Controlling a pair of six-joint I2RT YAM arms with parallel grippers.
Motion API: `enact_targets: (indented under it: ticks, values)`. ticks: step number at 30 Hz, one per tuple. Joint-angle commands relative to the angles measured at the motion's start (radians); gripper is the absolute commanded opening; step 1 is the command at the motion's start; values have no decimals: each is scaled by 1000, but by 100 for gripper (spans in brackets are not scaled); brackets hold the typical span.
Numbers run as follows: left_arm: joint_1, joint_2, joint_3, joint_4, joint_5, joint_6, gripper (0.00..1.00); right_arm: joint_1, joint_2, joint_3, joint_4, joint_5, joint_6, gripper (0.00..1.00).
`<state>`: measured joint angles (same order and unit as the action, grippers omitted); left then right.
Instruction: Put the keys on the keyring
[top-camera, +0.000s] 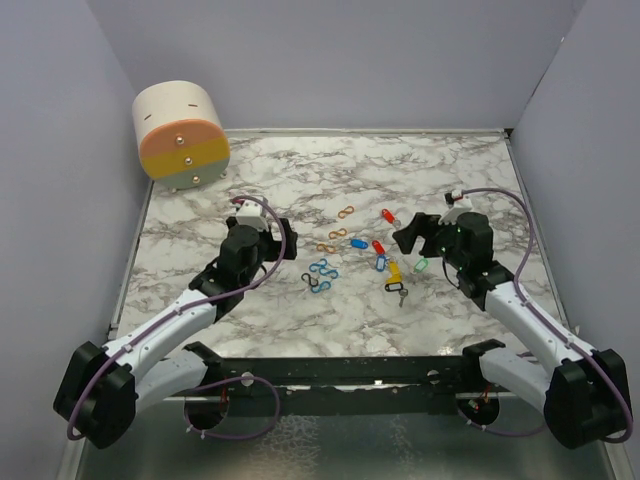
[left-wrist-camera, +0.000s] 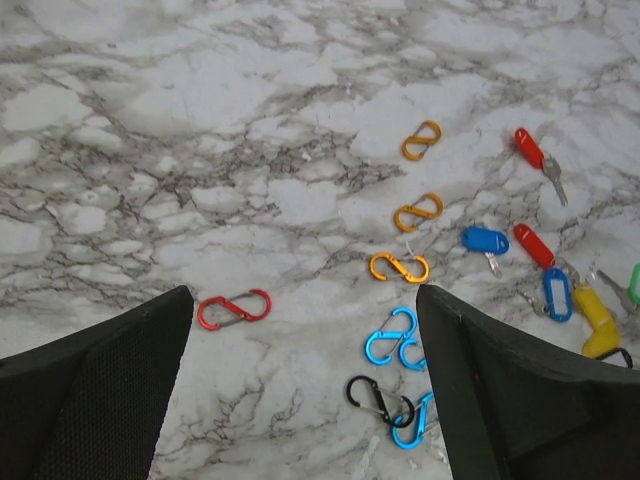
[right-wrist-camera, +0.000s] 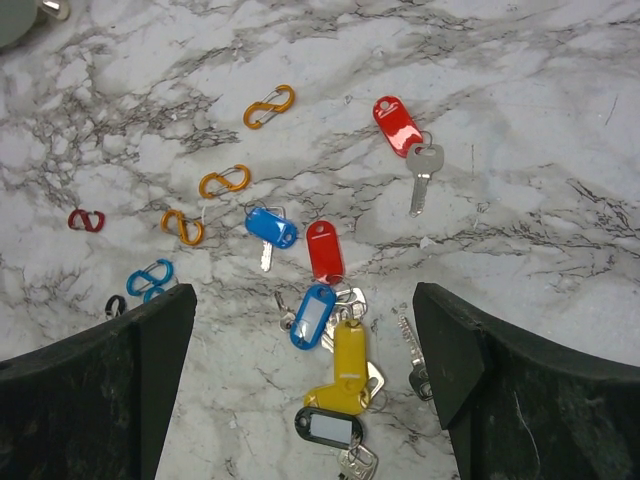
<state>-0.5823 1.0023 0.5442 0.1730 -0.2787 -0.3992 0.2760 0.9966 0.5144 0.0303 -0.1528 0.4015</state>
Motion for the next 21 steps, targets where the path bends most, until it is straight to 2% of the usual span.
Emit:
enact_targets:
  ticks: [1,5,10,14,18,21]
  values:
    - [-2,-27,-69,-42,92,-73,96,6,19,42,28,-41,-20,91]
    - [-2,-16,-87,-75,63,-104,96,10,38,41,40,-53,-15,91]
    - [-19,1,-109,-59,181,-138,96,12,34,38,35,-45,-19,91]
    - [-83,24,-110,-42,212,-175,96,12,23,33,33,-45,-17,91]
    - [-171,50,-121,-28,174,-206,96,12,14,29,27,-42,-18,91]
    - [-192,54,-147,-17,123,-229,96,12,10,26,25,-41,-18,91]
